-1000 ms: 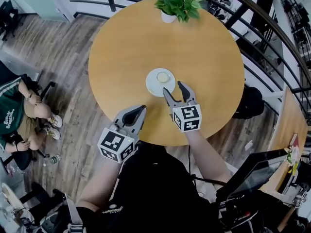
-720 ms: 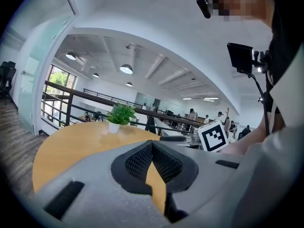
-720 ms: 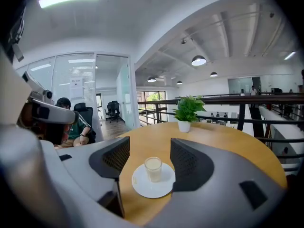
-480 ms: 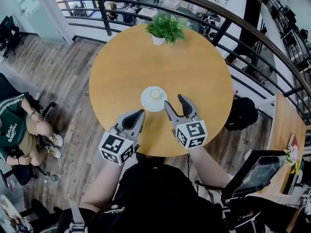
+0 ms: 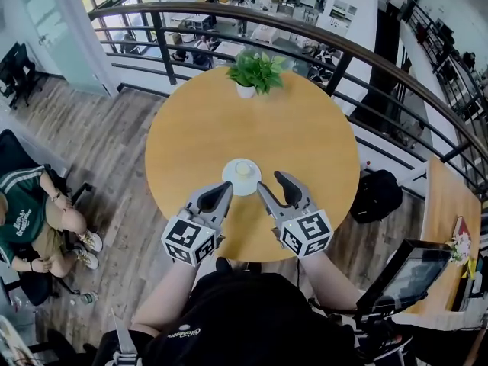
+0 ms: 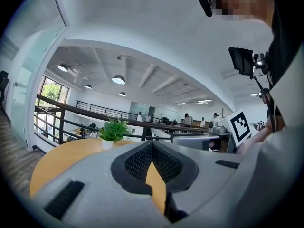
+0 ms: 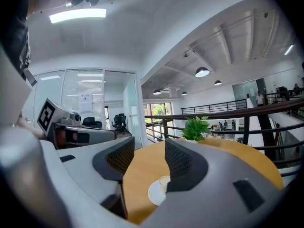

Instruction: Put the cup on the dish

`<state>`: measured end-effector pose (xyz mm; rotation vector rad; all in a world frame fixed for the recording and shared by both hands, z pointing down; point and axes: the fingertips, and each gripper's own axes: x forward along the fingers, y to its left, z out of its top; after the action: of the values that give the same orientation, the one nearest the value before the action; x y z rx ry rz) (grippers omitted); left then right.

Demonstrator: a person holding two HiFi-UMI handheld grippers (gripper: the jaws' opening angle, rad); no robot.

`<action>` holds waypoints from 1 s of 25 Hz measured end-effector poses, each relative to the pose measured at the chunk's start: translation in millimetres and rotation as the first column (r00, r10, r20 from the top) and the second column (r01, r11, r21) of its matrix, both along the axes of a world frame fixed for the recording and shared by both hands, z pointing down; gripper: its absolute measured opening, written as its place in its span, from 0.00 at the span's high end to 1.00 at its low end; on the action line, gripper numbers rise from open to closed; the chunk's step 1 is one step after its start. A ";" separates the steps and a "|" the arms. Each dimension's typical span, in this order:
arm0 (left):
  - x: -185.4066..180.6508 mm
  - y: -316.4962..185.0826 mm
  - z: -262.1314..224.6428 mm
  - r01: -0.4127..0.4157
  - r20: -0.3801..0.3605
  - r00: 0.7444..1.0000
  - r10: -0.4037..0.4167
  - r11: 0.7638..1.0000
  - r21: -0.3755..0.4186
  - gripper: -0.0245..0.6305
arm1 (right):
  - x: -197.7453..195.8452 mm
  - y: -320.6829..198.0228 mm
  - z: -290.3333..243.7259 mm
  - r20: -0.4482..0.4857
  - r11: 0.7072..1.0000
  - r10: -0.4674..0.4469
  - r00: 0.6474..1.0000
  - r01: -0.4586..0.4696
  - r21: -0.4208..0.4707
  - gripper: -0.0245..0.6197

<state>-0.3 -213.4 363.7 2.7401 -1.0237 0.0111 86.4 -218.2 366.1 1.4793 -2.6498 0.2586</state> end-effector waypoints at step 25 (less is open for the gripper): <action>6.5 -3.9 -16.1 -0.014 0.012 1.000 0.014 0.999 0.052 0.97 | -25.9 17.2 -25.1 0.055 0.993 -0.117 0.992 0.116 0.018 0.75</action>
<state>6.2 -217.4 347.6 2.7974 -1.0219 0.0026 60.5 -201.0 341.0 1.3345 -2.7755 0.2761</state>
